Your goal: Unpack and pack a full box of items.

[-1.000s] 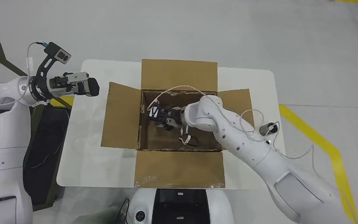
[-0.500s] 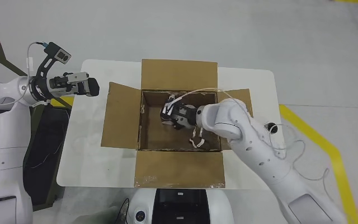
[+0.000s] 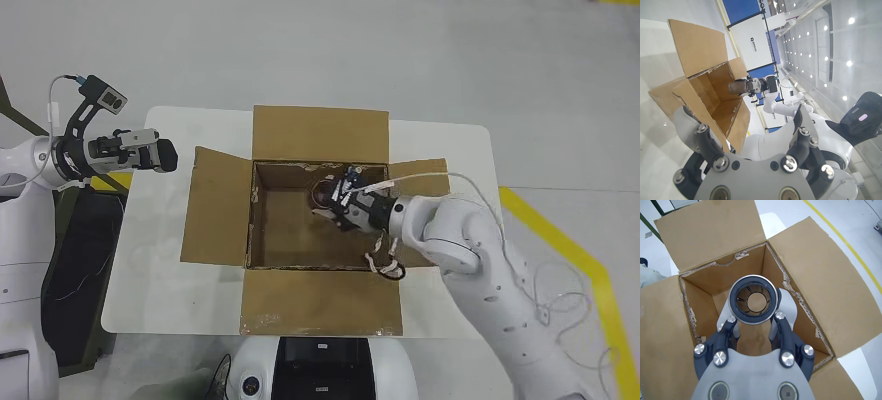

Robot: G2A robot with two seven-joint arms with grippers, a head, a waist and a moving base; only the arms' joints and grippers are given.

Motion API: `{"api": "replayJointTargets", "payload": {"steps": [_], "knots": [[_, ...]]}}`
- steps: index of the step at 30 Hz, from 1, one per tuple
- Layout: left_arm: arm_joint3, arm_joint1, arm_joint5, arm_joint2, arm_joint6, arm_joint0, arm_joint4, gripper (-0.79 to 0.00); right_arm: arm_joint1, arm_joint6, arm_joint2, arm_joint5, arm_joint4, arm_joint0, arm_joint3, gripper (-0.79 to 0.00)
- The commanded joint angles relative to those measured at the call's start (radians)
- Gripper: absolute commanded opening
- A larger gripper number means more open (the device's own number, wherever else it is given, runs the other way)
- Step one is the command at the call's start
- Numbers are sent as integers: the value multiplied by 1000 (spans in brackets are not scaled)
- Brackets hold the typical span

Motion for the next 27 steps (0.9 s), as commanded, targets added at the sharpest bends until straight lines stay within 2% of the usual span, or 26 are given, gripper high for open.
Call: {"api": "replayJointTargets", "payload": {"steps": [1,10,16,27], "knots": [[0,0,0,0,0,0,0,0,8,-8,34,-1,-1,-34,-34,-785],[0,0,0,0,0,0,0,0,38,-51,168,14,-11,-179,-191,-785],[0,0,0,0,0,0,0,0,52,-62,238,42,-14,-259,-233,-785],[0,0,0,0,0,0,0,0,57,-65,255,46,-17,-279,-248,-785]]}}
